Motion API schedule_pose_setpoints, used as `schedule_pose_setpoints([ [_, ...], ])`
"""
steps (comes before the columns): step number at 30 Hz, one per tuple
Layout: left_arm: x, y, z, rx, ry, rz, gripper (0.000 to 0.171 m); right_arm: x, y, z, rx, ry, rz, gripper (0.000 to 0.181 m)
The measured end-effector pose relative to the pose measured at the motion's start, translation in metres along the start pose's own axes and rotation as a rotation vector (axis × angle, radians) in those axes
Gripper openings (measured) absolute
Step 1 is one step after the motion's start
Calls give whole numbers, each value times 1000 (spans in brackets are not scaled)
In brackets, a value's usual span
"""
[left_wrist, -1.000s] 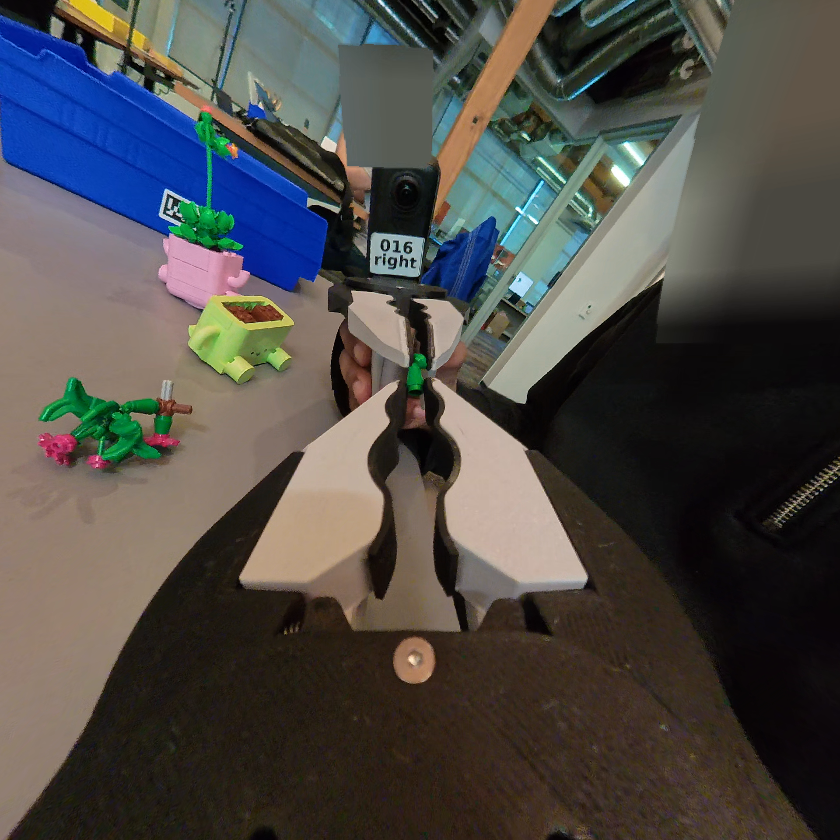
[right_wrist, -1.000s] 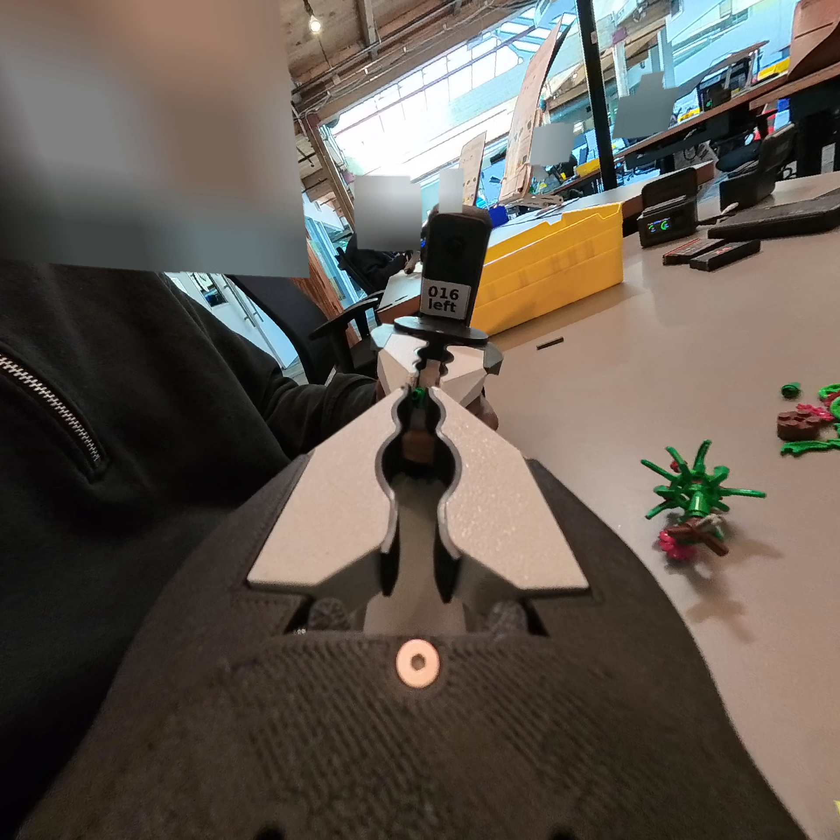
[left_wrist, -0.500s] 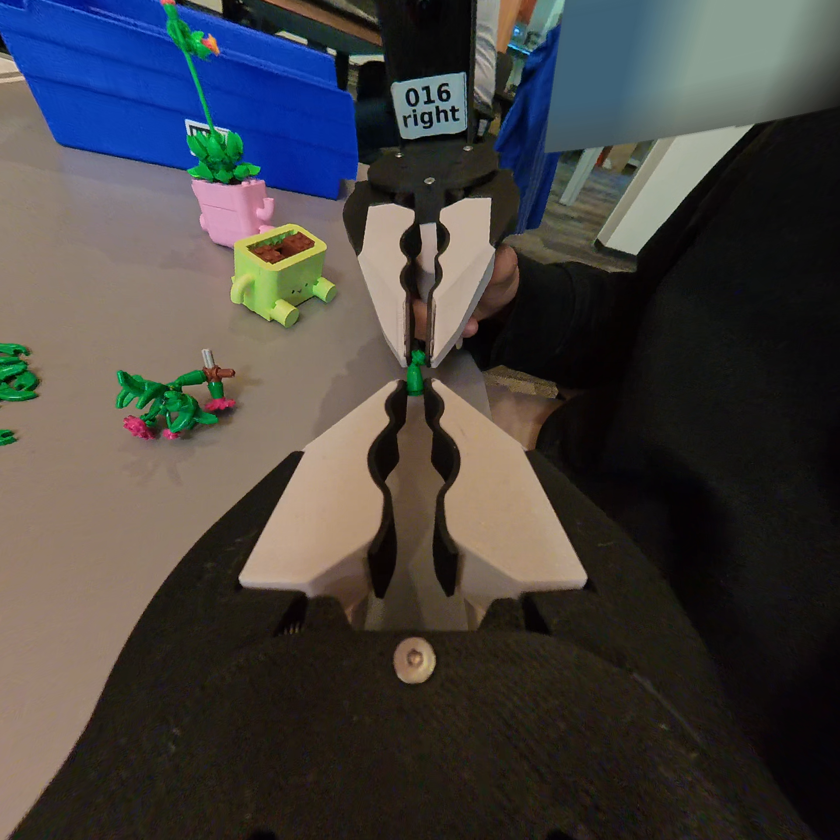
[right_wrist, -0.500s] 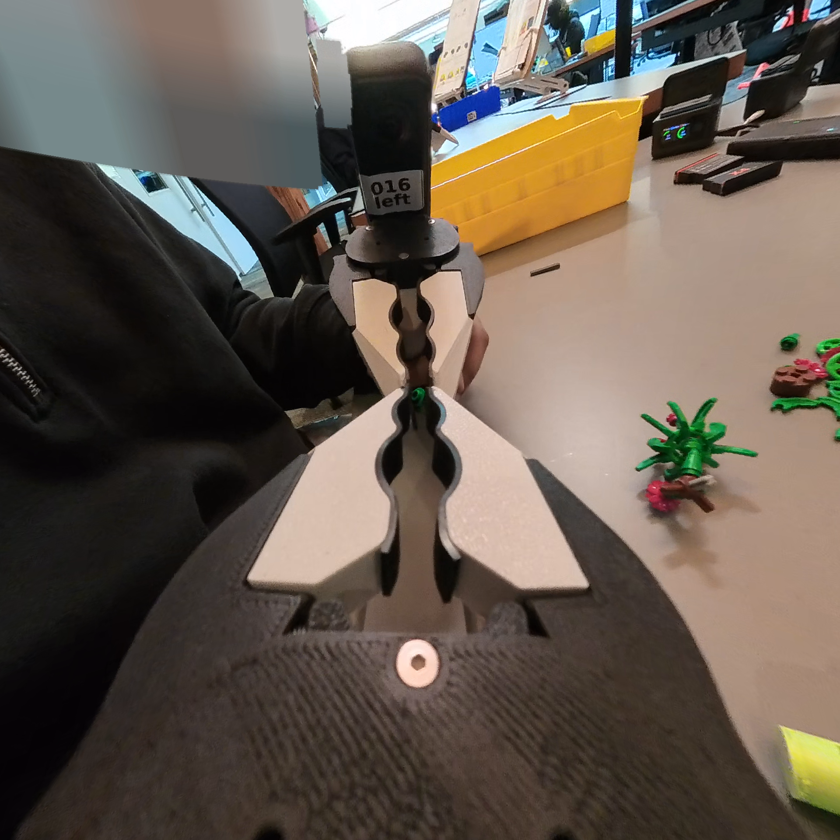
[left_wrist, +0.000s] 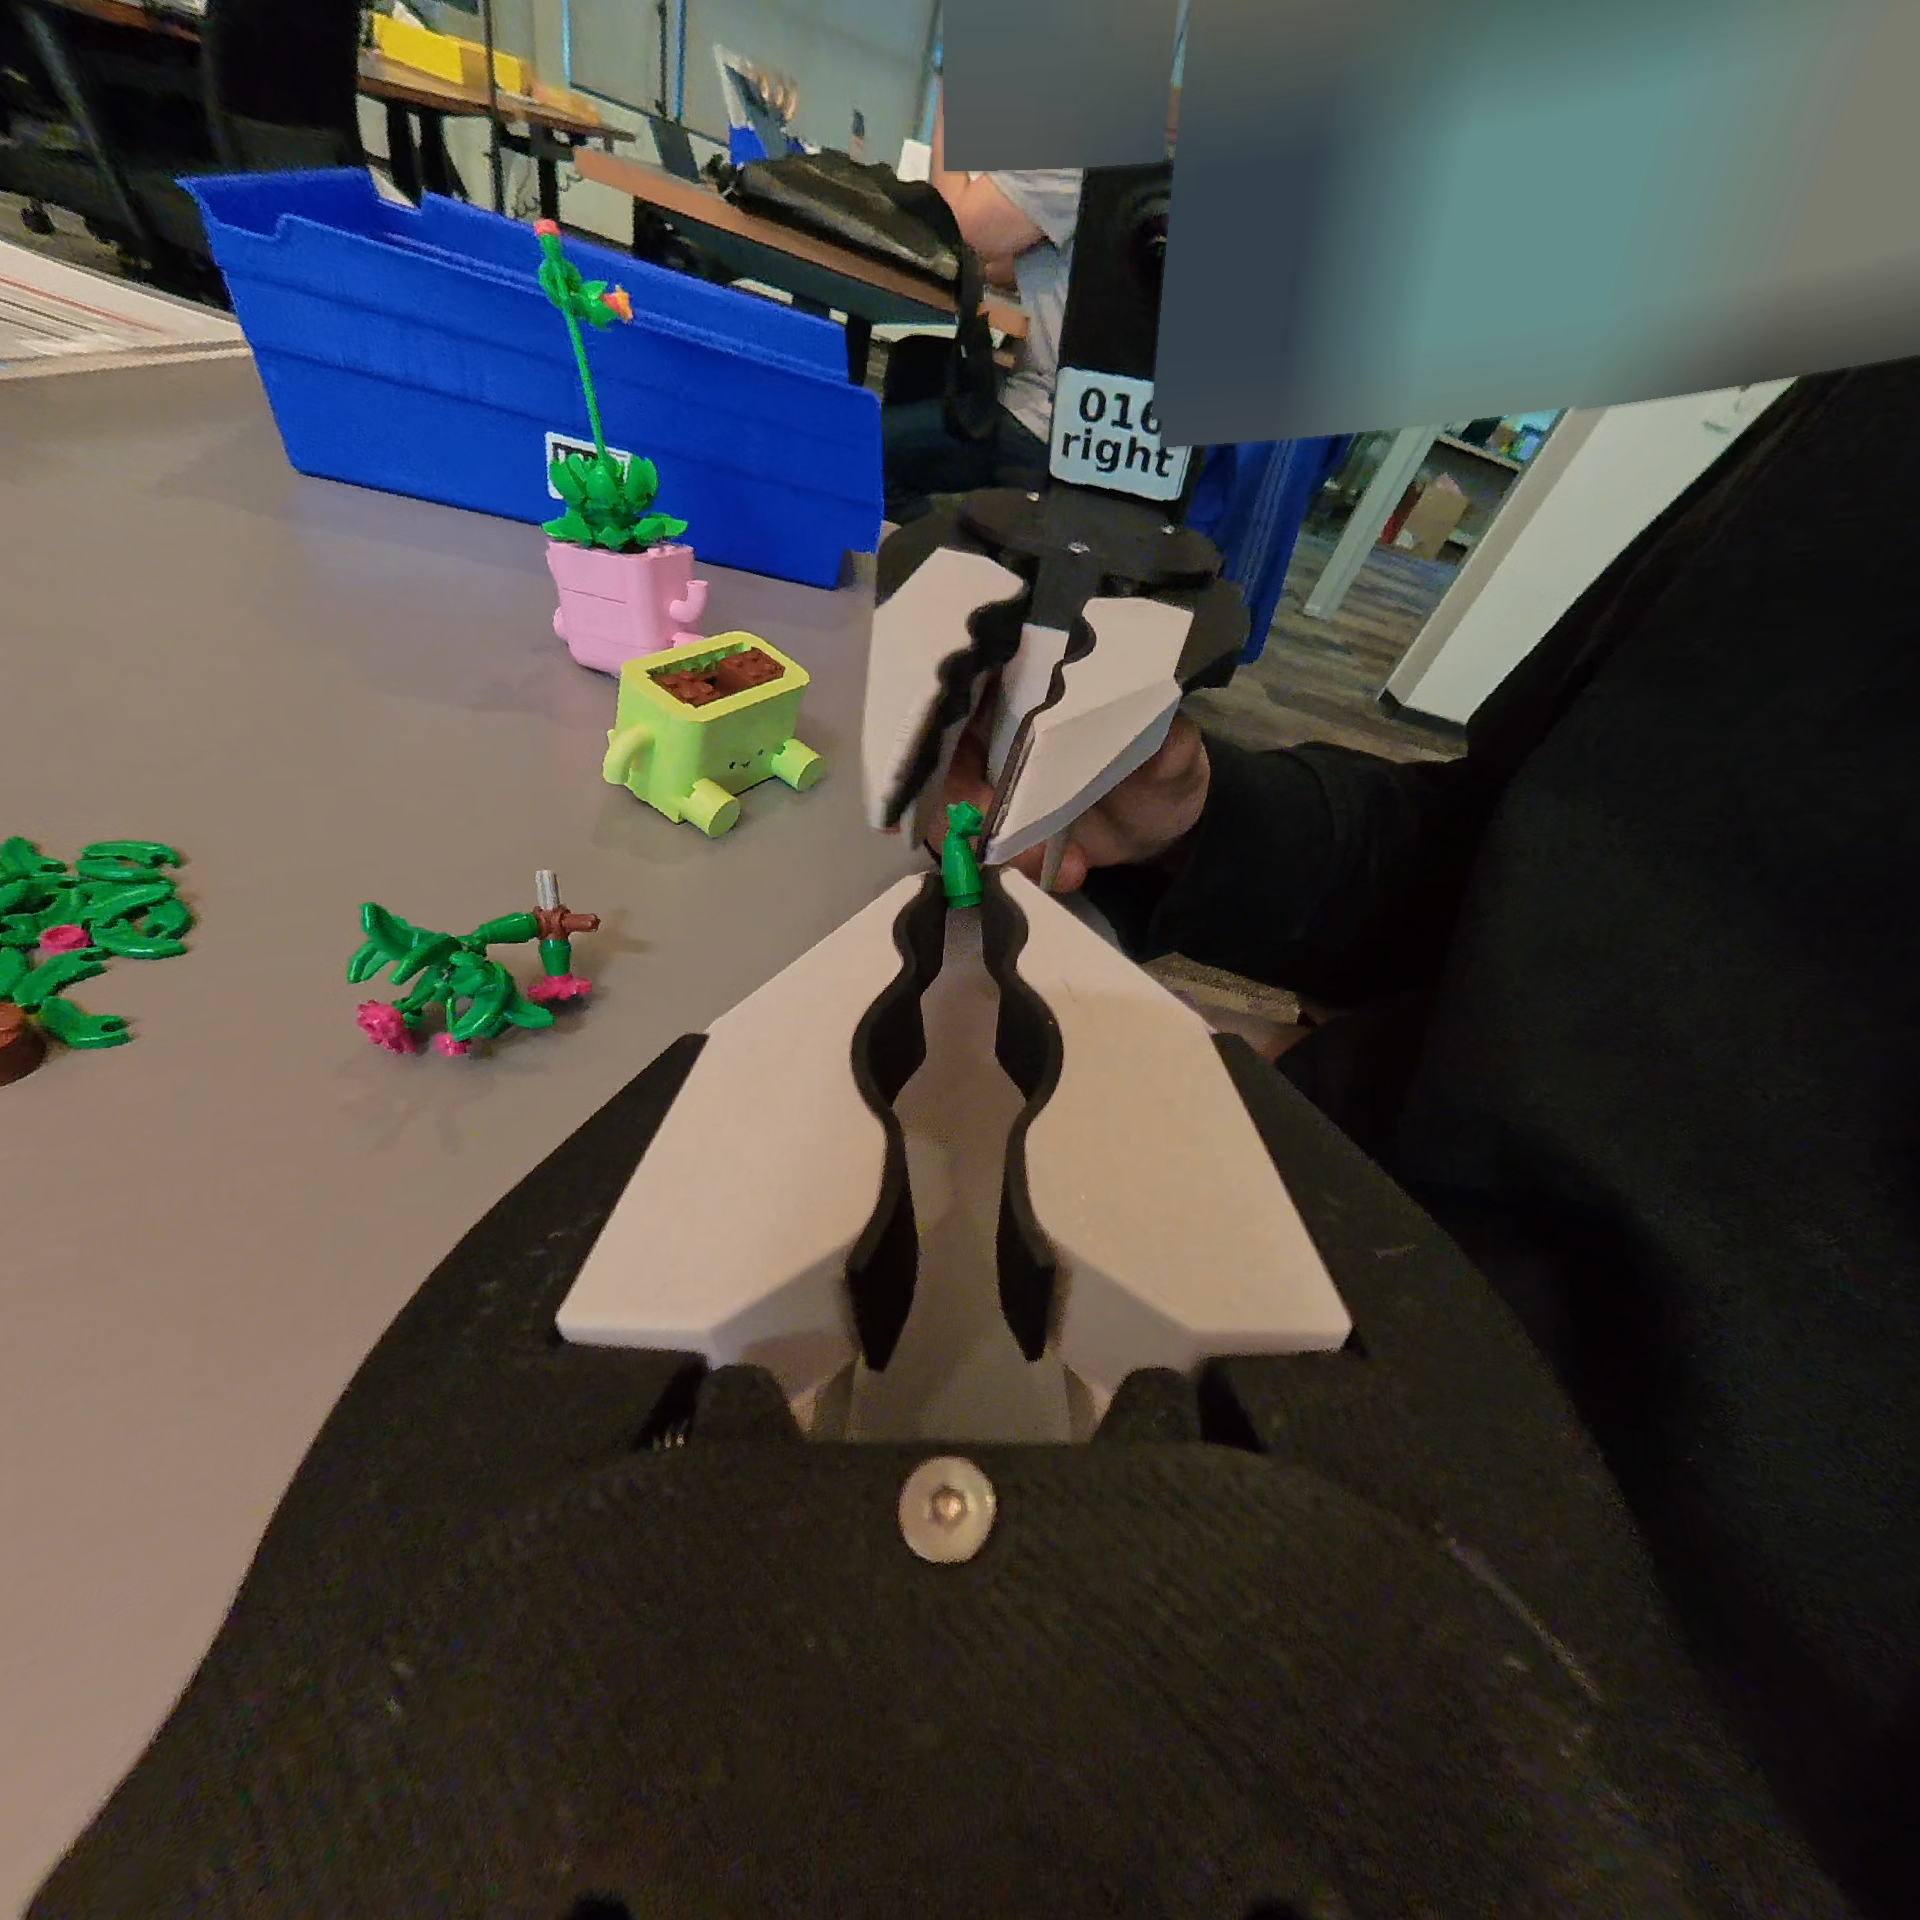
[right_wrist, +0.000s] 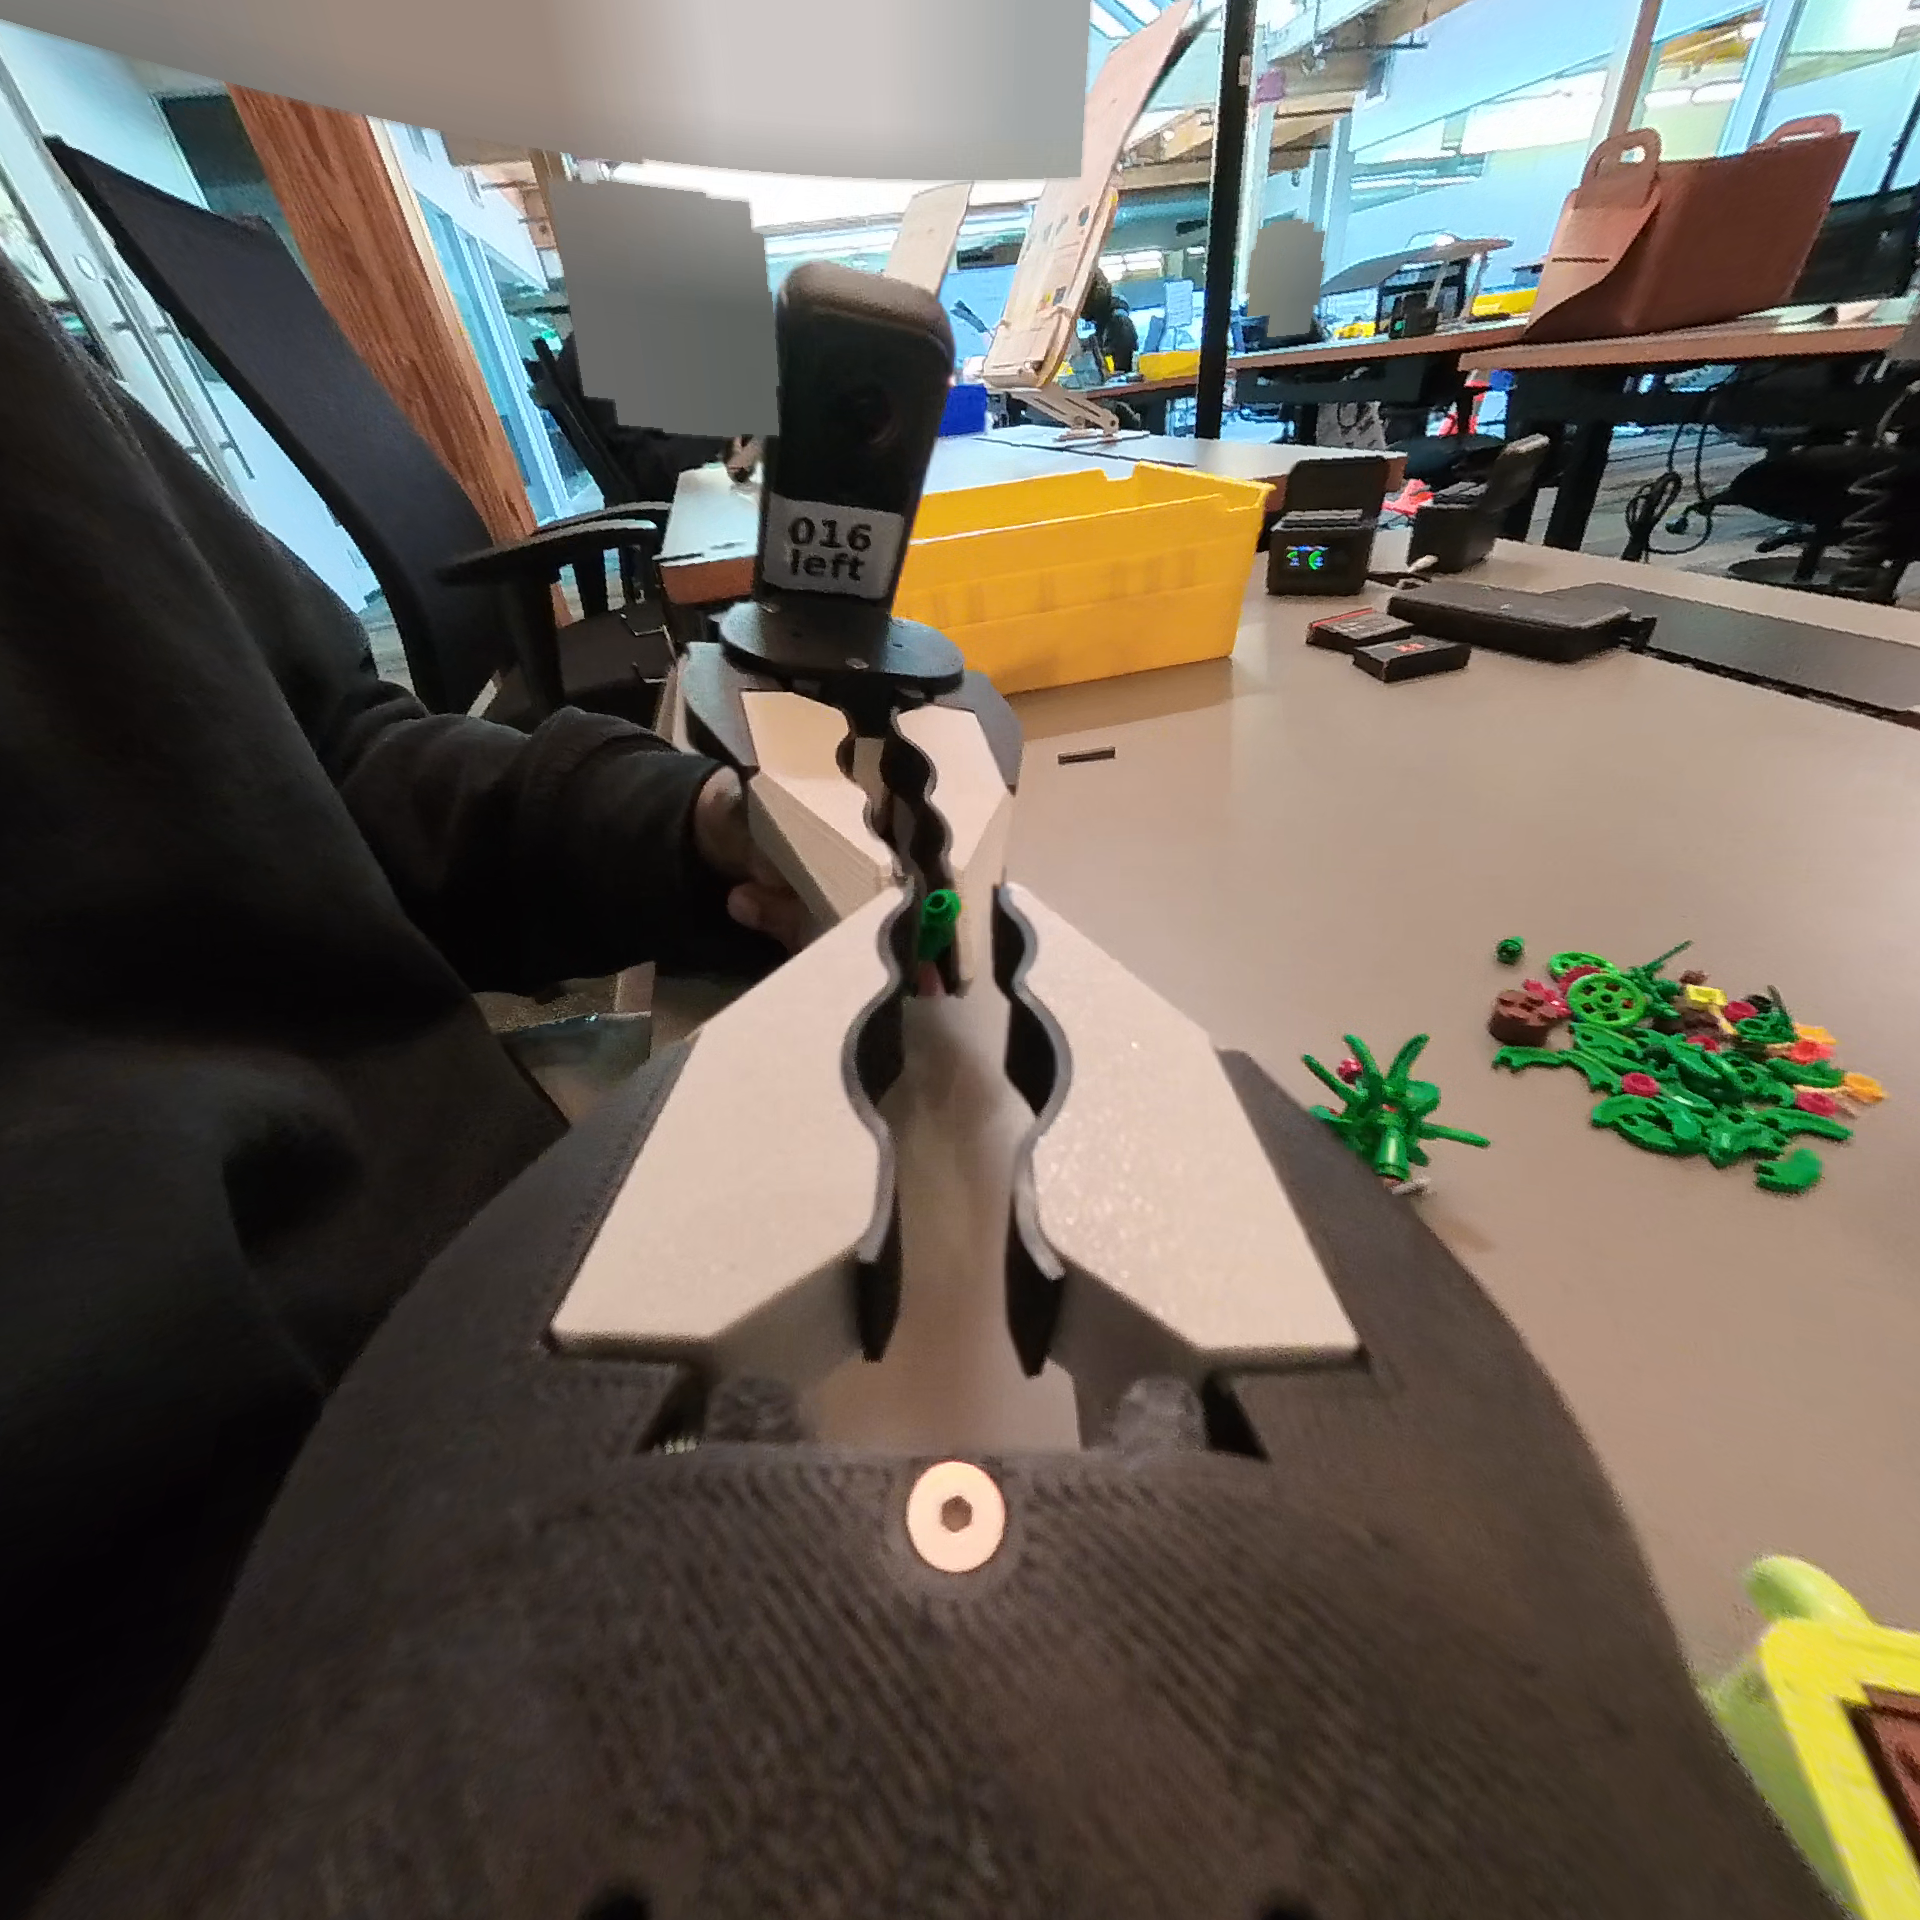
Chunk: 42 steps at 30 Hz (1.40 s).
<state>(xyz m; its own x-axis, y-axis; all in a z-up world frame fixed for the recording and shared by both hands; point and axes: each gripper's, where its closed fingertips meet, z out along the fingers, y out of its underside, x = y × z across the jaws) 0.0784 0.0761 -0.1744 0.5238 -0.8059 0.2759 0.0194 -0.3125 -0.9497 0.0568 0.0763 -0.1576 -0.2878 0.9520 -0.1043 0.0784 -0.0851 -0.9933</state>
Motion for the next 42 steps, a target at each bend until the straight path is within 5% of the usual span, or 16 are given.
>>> schedule_pose_setpoints([
  [16, 12, -15, -2, 130, 133, -153, 5, -12, -14, 1, 69, -56, 66, 3],
  [26, 14, -8, 2, 74, 110, -84, 4, -14, -9, -1, 65, -148, 174, 4],
  [35, 17, -28, 2, 150, 107, -170, 5, -7, -28, -6, 82, 55, -28, 4],
  [42, 17, -40, -3, 221, 145, -246, 5, -4, -40, -4, 157, 85, 82, 3],
])
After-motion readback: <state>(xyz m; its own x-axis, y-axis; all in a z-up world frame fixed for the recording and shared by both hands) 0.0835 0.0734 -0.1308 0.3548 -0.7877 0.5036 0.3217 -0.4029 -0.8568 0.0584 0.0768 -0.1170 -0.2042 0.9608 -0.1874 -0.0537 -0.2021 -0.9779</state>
